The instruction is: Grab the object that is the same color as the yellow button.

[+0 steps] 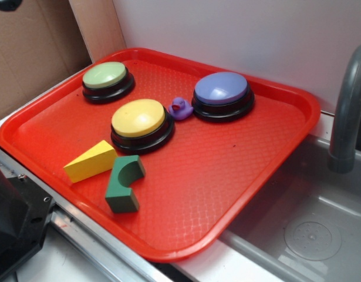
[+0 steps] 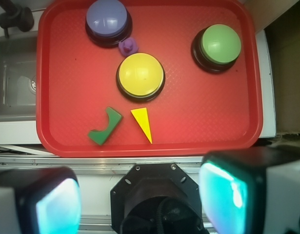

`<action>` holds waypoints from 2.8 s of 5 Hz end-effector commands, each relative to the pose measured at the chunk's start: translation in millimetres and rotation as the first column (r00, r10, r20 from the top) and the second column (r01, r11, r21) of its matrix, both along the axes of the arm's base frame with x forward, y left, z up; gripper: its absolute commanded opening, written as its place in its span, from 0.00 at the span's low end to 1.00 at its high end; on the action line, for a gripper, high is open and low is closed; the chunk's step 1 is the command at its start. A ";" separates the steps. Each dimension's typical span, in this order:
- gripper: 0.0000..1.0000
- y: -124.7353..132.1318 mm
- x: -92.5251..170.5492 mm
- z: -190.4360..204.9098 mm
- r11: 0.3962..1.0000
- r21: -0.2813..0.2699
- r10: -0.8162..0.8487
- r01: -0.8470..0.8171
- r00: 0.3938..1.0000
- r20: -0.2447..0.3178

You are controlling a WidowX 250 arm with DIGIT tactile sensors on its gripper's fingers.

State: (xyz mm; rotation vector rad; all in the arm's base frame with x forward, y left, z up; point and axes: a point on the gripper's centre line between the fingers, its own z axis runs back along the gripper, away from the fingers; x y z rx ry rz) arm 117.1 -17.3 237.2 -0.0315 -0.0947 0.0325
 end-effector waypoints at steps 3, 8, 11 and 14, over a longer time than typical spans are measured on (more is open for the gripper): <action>1.00 10.6 0.8 -19.0 0.998 0.049 -0.030 0.026 0.995 0.097; 1.00 35.4 22.3 -144.2 0.987 0.038 -0.158 0.155 0.981 0.112; 1.00 26.8 32.2 -214.0 0.966 -0.017 -0.258 0.259 0.965 0.041; 0.00 26.7 32.9 -221.0 0.977 -0.013 -0.214 0.214 0.977 0.000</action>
